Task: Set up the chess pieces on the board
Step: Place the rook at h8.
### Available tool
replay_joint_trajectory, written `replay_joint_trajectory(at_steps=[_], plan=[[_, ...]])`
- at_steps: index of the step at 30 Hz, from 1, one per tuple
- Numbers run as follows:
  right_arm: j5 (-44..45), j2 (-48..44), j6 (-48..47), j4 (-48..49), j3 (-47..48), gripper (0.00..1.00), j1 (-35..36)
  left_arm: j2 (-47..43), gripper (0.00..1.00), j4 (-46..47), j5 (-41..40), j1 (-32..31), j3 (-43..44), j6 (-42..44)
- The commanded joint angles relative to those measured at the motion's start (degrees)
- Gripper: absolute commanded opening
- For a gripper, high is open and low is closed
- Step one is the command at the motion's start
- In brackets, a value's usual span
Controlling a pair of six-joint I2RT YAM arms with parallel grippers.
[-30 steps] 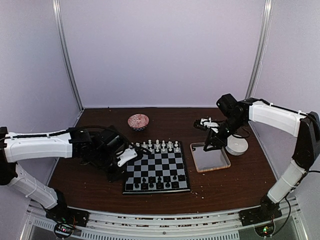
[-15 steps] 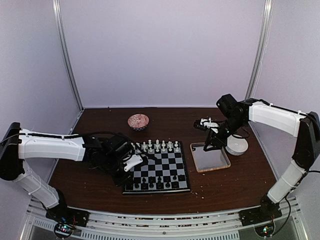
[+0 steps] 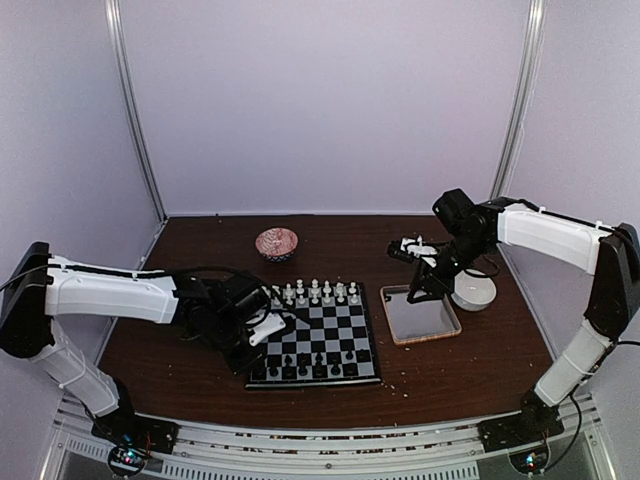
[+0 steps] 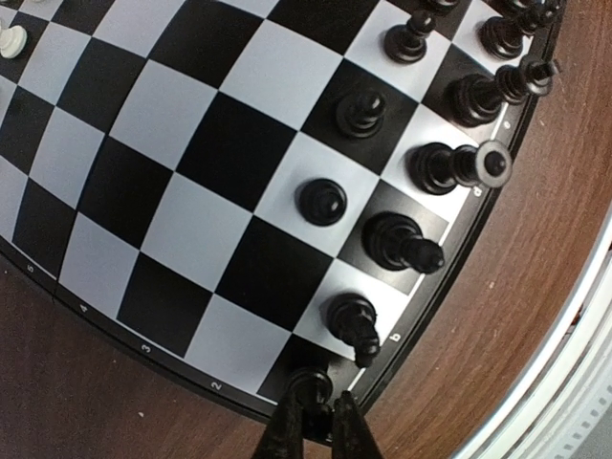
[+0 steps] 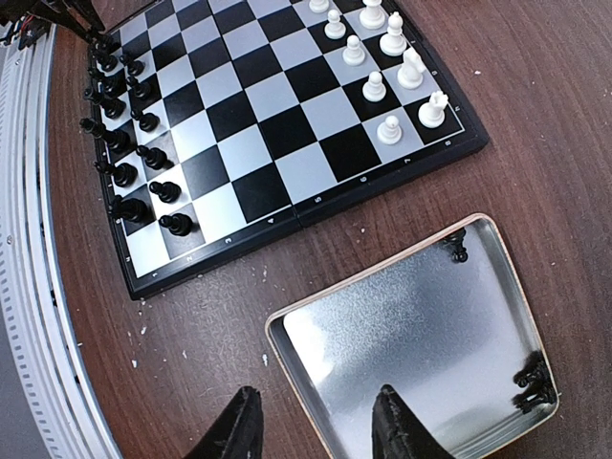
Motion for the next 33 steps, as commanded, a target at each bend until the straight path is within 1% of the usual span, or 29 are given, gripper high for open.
replay_joint_trajectory(at_steps=[1, 8, 16, 17, 22, 33], plan=[[0.6, -0.3, 0.4, 0.1, -0.3, 0.41, -0.1, 0.8, 0.0, 0.8, -0.9, 0.5, 0.8, -0.3], [0.5, -0.4, 0.4, 0.1, -0.3, 0.41, -0.1, 1.3, 0.0, 1.1, -0.1, 0.5, 0.6, -0.4], [0.3, -0.2, 0.3, -0.1, -0.3, 0.41, -0.1, 1.3, 0.03, 1.0, -0.2, 0.5, -0.4, -0.6], [0.3, -0.2, 0.4, -0.1, -0.3, 0.41, 0.0, 1.3, 0.04, 0.9, -0.2, 0.5, -0.4, -0.7], [0.2, -0.2, 0.4, -0.3, -0.2, 0.41, 0.1, 0.7, 0.16, 0.6, -0.7, 0.5, -0.2, -1.0], [0.3, 0.2, 0.4, -0.4, 0.1, 0.41, 0.5, -1.9, 0.23, -1.6, -0.8, 0.5, 1.9, -0.5]])
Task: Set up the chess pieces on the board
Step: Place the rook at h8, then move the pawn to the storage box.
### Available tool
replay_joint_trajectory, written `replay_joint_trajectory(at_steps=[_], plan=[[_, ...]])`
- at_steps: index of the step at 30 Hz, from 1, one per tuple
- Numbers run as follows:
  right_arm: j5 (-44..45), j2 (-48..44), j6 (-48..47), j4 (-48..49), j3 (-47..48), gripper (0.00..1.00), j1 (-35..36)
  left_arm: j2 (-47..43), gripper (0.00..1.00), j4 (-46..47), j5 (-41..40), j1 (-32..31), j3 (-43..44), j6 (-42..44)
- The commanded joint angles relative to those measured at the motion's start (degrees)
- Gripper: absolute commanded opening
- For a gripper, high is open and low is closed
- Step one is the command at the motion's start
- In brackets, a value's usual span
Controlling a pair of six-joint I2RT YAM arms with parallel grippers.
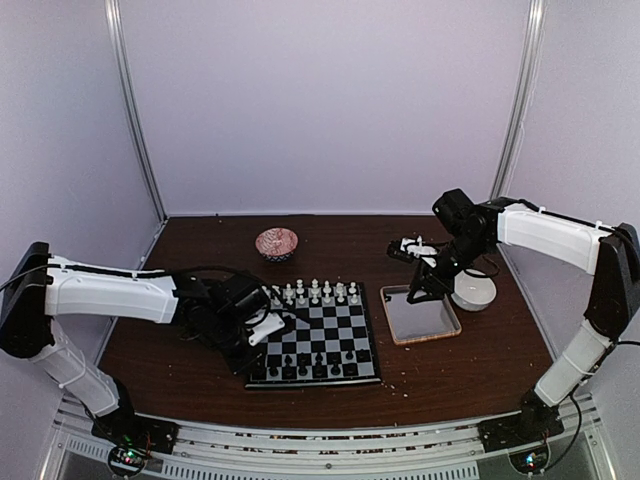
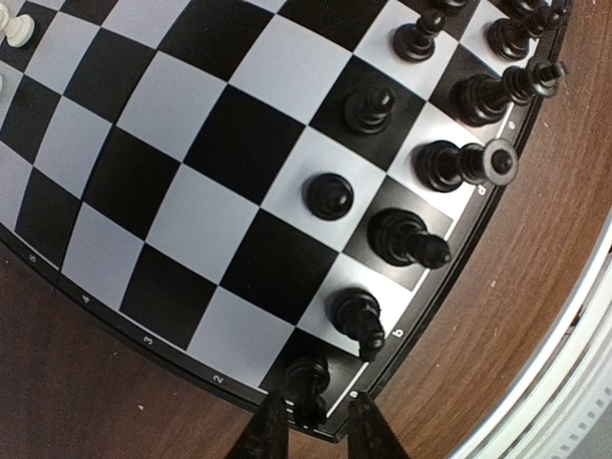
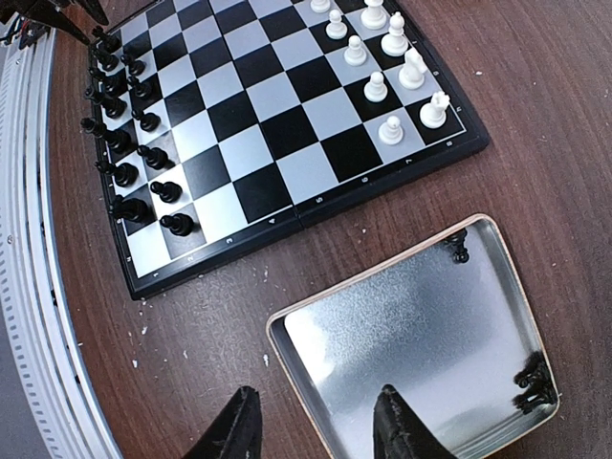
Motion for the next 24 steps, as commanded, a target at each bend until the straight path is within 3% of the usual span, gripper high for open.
replay_joint_trajectory(at_steps=[1, 6, 11, 17, 24], plan=[[0.3, 0.2, 0.4, -0.3, 0.1, 0.41, 0.3, -2.3, 0.23, -1.5, -0.6, 0.4, 2.2, 0.2], [1.3, 0.2, 1.0, -0.1, 0.4, 0.41, 0.3, -4.5, 0.25, -5.6, -4.5, 1.1, 5.9, 1.5], [9.8, -0.2, 3.3, 1.6, 1.1, 0.41, -0.1, -6.7, 0.31, -6.0, -9.0, 3.6, 11.2, 2.8], [15.0, 4.7, 3.2, -1.4, 6.0, 0.41, -0.3, -7.1, 0.39, 8.1, -12.8, 5.4, 14.6, 1.0], [15.7, 12.3, -2.9, -2.1, 10.7, 0.4, -0.3, -5.0, 0.39, 23.3, -7.4, 5.4, 13.8, -3.7]])
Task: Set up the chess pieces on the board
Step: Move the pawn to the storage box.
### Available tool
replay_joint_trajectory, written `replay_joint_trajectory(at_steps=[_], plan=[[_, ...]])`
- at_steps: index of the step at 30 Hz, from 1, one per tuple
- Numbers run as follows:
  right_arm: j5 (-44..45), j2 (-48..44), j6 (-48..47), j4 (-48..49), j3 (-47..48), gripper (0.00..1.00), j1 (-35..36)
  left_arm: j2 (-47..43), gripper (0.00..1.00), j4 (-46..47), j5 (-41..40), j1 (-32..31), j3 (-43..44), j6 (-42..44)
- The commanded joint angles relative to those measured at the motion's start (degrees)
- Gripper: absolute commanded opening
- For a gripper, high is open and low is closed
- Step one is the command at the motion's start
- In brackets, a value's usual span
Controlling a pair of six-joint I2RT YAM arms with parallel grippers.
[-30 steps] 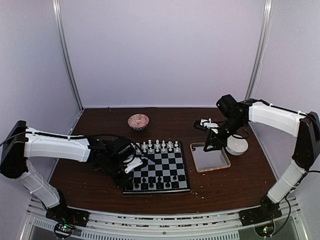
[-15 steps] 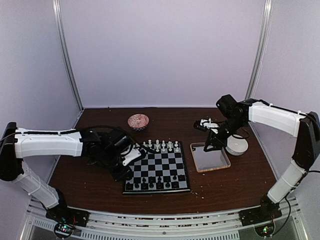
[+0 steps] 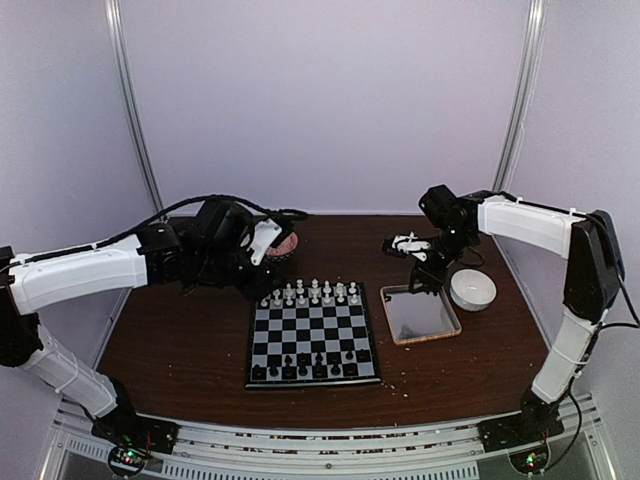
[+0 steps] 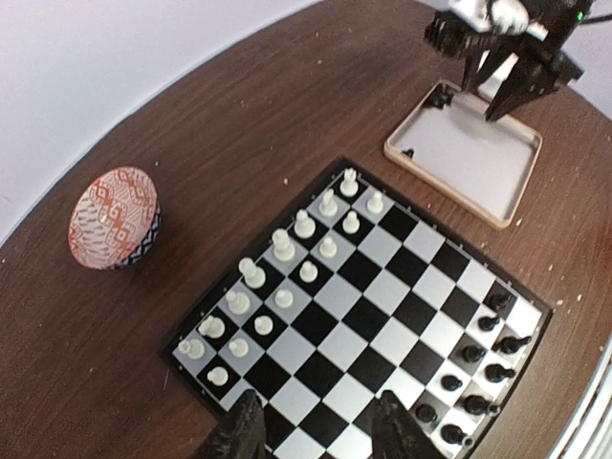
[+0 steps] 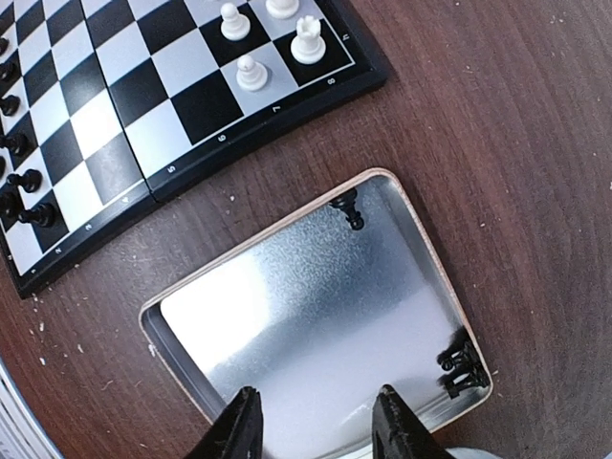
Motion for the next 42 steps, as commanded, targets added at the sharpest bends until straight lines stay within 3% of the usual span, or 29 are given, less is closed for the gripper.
replay_joint_trajectory(at_steps=[1, 13, 35, 42], plan=[[1.8, 4.0, -4.4, -0.7, 3.0, 0.4, -0.1, 0.6, 0.39, 14.4, 4.0, 0.2, -0.4, -3.9], [4.9, 16.5, -7.9, -1.5, 12.7, 0.4, 2.6, 0.6, 0.4, 18.1, 7.2, 0.2, -3.0, -6.7], [7.0, 24.9, -13.4, -3.1, 18.5, 0.36, 5.0, 1.9, 0.4, 18.9, 10.1, 0.2, -3.6, -7.9], [6.2, 26.6, -14.5, -5.1, 19.6, 0.3, 5.2, 2.5, 0.4, 18.7, 10.5, 0.2, -3.4, -7.9]])
